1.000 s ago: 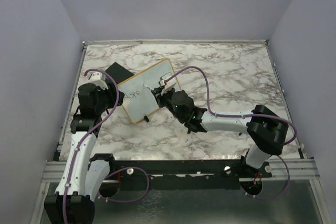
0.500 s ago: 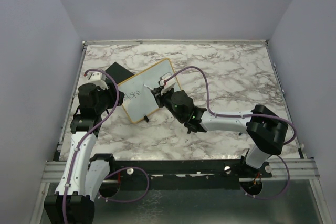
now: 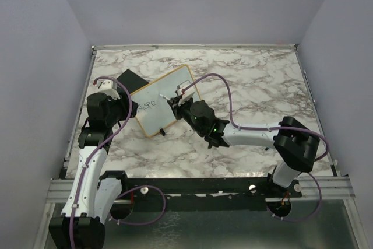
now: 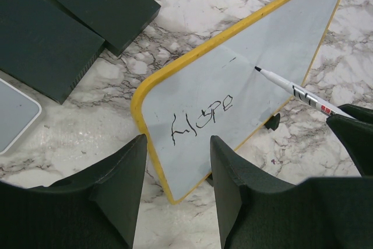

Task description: Write a sentence on the whiteboard

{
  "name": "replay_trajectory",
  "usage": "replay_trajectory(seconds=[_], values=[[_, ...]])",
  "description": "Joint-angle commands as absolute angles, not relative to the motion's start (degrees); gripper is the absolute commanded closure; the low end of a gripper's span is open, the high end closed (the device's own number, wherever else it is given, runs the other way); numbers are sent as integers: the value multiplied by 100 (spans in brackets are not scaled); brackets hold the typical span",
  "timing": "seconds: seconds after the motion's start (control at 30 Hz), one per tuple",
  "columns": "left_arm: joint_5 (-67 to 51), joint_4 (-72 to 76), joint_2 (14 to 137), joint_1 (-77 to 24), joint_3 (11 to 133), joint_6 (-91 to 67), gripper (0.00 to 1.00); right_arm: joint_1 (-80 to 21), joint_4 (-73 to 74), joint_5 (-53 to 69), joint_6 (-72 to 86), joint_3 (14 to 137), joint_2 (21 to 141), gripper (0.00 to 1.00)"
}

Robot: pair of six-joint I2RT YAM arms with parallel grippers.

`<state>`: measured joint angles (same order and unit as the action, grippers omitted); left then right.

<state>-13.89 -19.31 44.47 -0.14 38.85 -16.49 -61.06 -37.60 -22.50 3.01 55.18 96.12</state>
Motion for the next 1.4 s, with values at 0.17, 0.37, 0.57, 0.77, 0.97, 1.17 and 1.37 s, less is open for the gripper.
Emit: replay_trajectory(seconds=[0.17,0.37,0.57,0.77,0.97,1.17,1.37], values=[[-1444,-1801,4399,-53,3832,-1647,51,-6082,-3666,-2076,387,5462,9703,100],[-1450,-1804,4395,-53,3835,-1644,51,-6082,-3639,-2031,387,5429,9685,100],[-1450,-1804,4388,-52,3832,-1644,51,-6082,-3639,-2047,396,5369,9644,100],[-1450,-1807,4386,-53,3832,-1646,51,-6082,-3615,-2106,426,5311,9598,100],[-1455,-1803,4386,-53,3836,-1644,51,-6082,-3604,-2140,468,5234,9558,100],[-1459,-1794,4386,-52,3832,-1644,51,-6086,-3604,-2169,492,5162,9501,100],[-1466,-1801,4377,-53,3837,-1649,50,-6090,-3587,-2157,548,5073,9445,100]])
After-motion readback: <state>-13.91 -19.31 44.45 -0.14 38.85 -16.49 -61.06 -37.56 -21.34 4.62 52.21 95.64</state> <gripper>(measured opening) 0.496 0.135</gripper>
